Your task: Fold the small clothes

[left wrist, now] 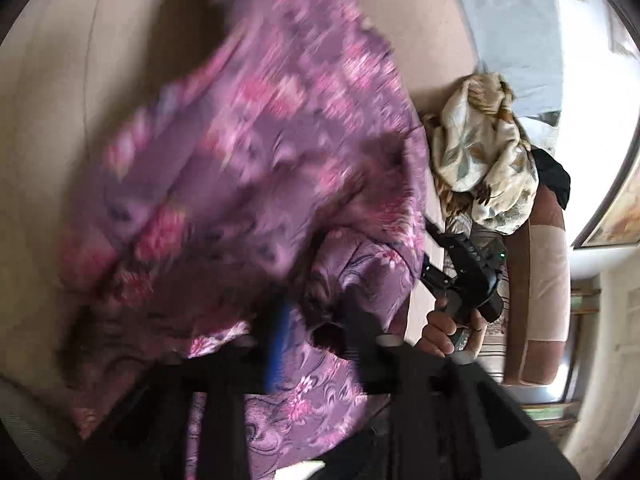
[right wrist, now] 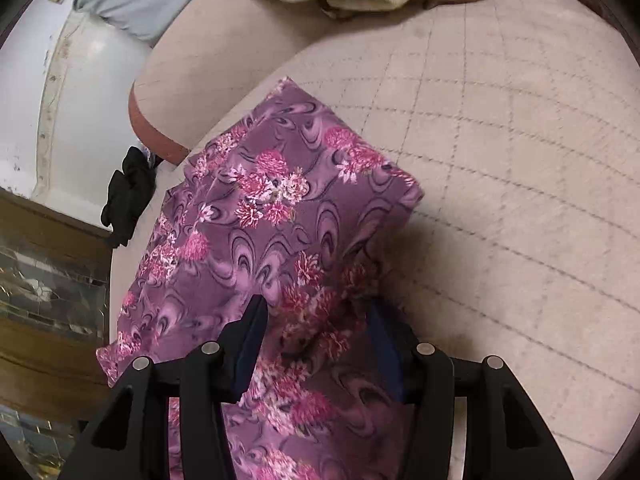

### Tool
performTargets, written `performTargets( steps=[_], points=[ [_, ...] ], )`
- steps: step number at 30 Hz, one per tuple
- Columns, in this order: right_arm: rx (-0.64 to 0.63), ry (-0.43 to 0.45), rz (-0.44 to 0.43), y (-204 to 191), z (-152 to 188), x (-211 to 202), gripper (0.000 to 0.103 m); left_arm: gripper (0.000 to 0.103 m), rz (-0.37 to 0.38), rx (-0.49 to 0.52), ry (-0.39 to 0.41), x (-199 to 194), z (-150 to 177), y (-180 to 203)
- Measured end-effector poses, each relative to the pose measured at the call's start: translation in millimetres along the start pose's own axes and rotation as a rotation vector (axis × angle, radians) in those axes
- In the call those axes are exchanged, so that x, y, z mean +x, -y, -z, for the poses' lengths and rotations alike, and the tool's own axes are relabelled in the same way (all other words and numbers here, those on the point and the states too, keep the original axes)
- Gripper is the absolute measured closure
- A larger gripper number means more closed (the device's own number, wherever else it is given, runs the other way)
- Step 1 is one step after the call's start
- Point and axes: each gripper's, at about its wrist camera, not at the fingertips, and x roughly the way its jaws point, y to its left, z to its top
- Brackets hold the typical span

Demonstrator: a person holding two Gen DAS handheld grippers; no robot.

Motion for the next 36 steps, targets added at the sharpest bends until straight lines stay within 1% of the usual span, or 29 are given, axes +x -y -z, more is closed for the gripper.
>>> performTargets(
  steps=[1, 2, 3, 5, 7, 9, 10, 11, 12, 13, 14, 15, 16, 17, 18, 20, 21, 22, 23, 24, 26, 28, 29, 30, 31, 32, 33, 35, 36],
  points=[
    [-0.007, 0.001, 0.016, -2.8, -0.3, -0.2, 0.046, 0.05, -0.024, 0.05, 0.033, -6.7, -0.7, 11.4],
    [-0.01, 0.001, 0.025, -5.8, 0.8, -1.3, 0.046, 0.04, -0.058, 0.109, 0.062, -12.5, -1.1, 24.4],
    [-0.012, -0.001, 0.03, -10.1, 2.4, -4.5, 0.046, 0.036, -0.079, 0.149, 0.072, -13.5, -2.4, 32.9],
    [-0.025, -0.002, 0.005, -23.7, 11.3, -12.6, 0.046, 0.034, -0.085, 0.213, 0.064, -10.8, -8.3, 47.8],
    [-0.051, -0.003, -0.012, -36.3, 25.1, -18.7, 0.045, 0.034, -0.092, 0.211, 0.051, -5.3, -17.8, 50.5],
    [-0.068, -0.043, -0.026, -47.5, 46.0, -13.2, 0.045, 0.034, -0.154, 0.213, 0.017, 14.4, -31.4, 50.3],
    [-0.069, -0.056, -0.034, -50.3, 51.1, -9.8, 0.045, 0.042, -0.193, 0.218, -0.005, 23.3, -35.8, 45.4],
    [-0.069, -0.074, -0.03, -53.1, 58.0, -3.8, 0.045, 0.06, -0.214, 0.201, -0.025, 33.3, -38.3, 37.3],
    [-0.07, -0.094, -0.005, -56.1, 65.2, 5.4, 0.045, 0.07, -0.209, 0.191, -0.042, 39.2, -37.8, 30.7],
    [-0.072, -0.099, 0.01, -58.4, 68.5, 10.8, 0.045, 0.09, -0.205, 0.19, -0.054, 42.5, -38.0, 26.7],
    [-0.088, -0.084, 0.037, -63.0, 69.9, 13.2, 0.046, 0.092, -0.207, 0.186, -0.05, 41.6, -38.2, 23.5],
    [-0.115, -0.071, 0.064, -68.8, 69.6, 14.7, 0.056, 0.092, -0.179, 0.167, -0.049, 35.7, -38.0, 21.4],
    [-0.139, -0.065, 0.096, -73.6, 68.7, 16.9, 0.083, 0.093, -0.147, 0.15, -0.045, 29.3, -36.9, 21.1],
    [-0.153, -0.07, 0.113, -76.1, 69.8, 18.0, 0.095, 0.093, -0.091, 0.135, -0.031, 16.3, -34.2, 24.2],
    [-0.158, -0.085, 0.11, -80.0, 70.3, 16.5, 0.096, 0.093, -0.045, 0.136, -0.018, 3.1, -30.3, 28.1],
    [-0.18, -0.066, 0.066, -89.5, 75.5, 0.4, 0.096, 0.093, 0.042, 0.129, -0.006, -25.1, -19.0, 29.9],
    [-0.211, -0.054, 0.057, -96.0, 80.9, -9.7, 0.096, 0.093, 0.05, 0.104, -0.004, -31.6, -15.2, 23.6],
    [-0.229, -0.047, 0.056, -100.8, 85.2, -13.1, 0.096, 0.092, 0.02, 0.078, 0.0, -31.2, -13.0, 15.5],
    [-0.242, -0.047, 0.057, -103.5, 90.4, -15.6, 0.096, 0.091, -0.037, 0.074, 0.005, -27.2, -11.5, 7.8],
    [-0.244, -0.059, 0.054, -103.0, 94.5, -11.4, 0.095, 0.092, -0.102, 0.078, 0.006, -20.0, -10.3, 0.8],
    [-0.231, -0.088, 0.036, -94.5, 99.8, 4.2, 0.092, 0.092, -0.171, 0.076, -0.002, -11.1, -6.4, -9.0],
    [-0.199, -0.109, 0.03, -85.8, 102.8, 13.1, 0.088, 0.092, -0.14, 0.082, 0.008, -15.7, -6.2, -6.0],
    [-0.184, -0.101, 0.004, -81.3, 104.3, 9.3, 0.086, 0.091, -0.13, 0.115, 0.033, -21.4, -6.2, 0.5],
    [-0.176, -0.085, -0.025, -78.2, 103.1, 2.9, 0.069, 0.091, -0.143, 0.134, 0.048, -23.4, -5.9, 3.6],
    [-0.168, -0.063, -0.032, -77.4, 99.5, -0.8, 0.046, 0.093, -0.159, 0.145, 0.052, -24.1, -5.2, 4.2],
    [-0.161, -0.038, -0.027, -75.6, 95.7, -5.9, 0.039, 0.094, -0.183, 0.148, 0.053, -20.7, -5.6, 4.4],
    [-0.141, 0.003, -0.01, -68.4, 86.0, -15.6, 0.037, 0.094, -0.18, 0.142, 0.054, -19.6, -5.8, 3.7],
    [-0.105, 0.037, 0.011, -58.7, 69.2, -25.0, 0.037, 0.095, -0.17, 0.149, 0.071, -21.3, -7.2, 5.7],
    [-0.072, 0.064, 0.034, -48.4, 54.2, -30.3, 0.037, 0.095, -0.171, 0.148, 0.076, -21.7, -7.6, 6.8]
  ],
)
